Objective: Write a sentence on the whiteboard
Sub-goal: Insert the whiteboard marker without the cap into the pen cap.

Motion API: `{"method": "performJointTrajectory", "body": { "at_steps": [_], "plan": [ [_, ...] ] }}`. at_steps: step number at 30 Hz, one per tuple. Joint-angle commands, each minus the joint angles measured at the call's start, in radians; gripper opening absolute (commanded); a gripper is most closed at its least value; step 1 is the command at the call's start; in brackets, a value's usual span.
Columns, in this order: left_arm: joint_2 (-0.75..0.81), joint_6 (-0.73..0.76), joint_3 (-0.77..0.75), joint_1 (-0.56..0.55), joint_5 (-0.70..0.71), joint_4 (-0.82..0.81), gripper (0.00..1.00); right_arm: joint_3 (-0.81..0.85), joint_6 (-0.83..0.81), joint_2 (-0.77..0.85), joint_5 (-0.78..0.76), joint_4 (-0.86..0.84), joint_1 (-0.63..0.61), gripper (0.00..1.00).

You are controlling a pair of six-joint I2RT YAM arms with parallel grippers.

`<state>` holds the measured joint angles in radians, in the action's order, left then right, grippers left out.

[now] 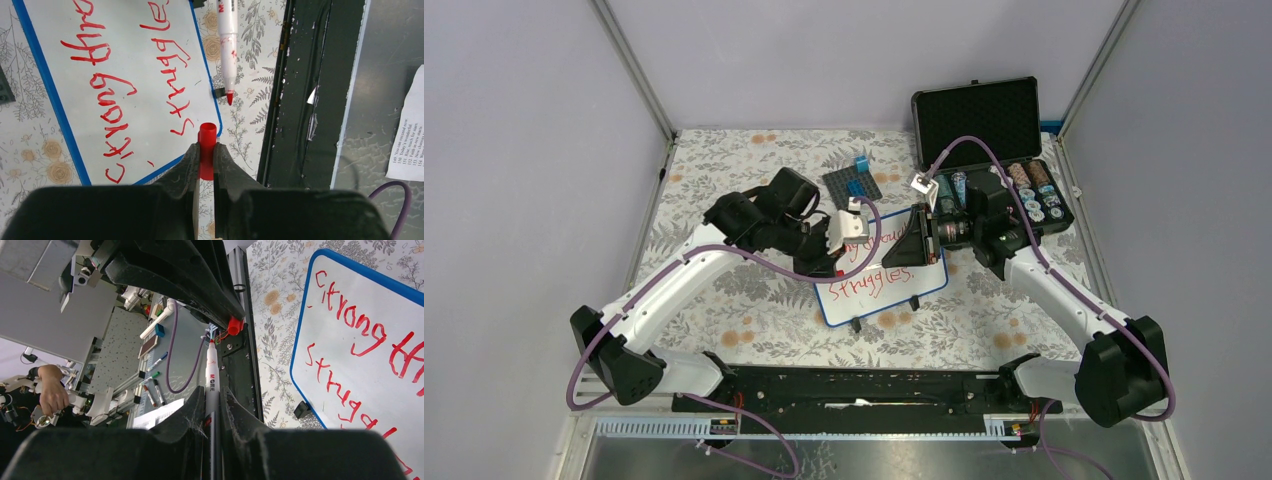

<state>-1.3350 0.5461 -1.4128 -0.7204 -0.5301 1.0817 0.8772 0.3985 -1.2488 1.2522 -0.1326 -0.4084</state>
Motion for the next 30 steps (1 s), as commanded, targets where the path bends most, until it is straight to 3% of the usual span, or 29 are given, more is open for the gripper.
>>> {"method": "performJointTrajectory", "body": {
  "at_steps": [1, 30],
  "plan": [
    [0.019, 0.019, -0.027, -0.011, -0.052, -0.037, 0.0, -0.001, 0.011, -0.005, 0.029, -0.044, -0.012, 0.0],
    [0.02, 0.012, -0.05, -0.012, -0.099, -0.034, 0.0, 0.037, -0.08, -0.023, -0.021, 0.047, -0.032, 0.0]
  ]
}}
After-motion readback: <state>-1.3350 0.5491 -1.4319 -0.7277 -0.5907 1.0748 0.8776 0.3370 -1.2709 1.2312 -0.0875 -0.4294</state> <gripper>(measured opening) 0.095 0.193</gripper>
